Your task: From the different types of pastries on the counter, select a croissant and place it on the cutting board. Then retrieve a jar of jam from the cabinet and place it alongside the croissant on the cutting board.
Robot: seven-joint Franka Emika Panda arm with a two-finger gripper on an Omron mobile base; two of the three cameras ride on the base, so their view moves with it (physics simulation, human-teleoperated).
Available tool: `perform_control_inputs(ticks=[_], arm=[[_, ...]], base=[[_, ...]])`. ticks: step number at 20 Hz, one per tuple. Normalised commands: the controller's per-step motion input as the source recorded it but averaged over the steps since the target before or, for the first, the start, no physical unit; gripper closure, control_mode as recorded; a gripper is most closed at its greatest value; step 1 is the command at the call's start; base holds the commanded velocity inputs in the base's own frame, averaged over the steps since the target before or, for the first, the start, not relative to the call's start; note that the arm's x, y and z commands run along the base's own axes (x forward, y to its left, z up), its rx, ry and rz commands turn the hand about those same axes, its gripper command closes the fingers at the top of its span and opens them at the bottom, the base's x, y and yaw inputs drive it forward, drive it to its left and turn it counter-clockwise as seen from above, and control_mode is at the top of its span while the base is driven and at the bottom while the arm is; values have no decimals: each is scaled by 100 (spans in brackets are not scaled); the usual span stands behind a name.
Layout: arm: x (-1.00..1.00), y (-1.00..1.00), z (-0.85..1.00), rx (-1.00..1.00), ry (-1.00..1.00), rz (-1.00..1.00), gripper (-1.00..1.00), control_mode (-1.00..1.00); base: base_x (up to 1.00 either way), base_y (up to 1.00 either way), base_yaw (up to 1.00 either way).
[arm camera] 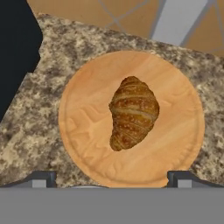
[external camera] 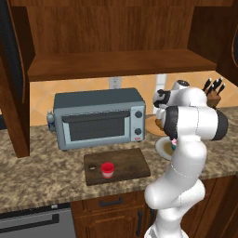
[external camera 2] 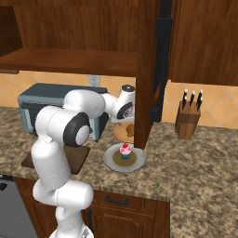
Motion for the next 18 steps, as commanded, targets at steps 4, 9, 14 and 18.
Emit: perform_control_inputs(ticks=[4,9,14,18], arm=[[22,-1,-18,0,8,0,-100,-100],[54,-7,-21,0,15,0,-100,-100],[8,-9,-20,0,3,0,-100,-100],[-4,0,-18,2,1,0,-100,-100]], base=[[0,0,0],[0,0,0],[0,0,0],[0,0,0]])
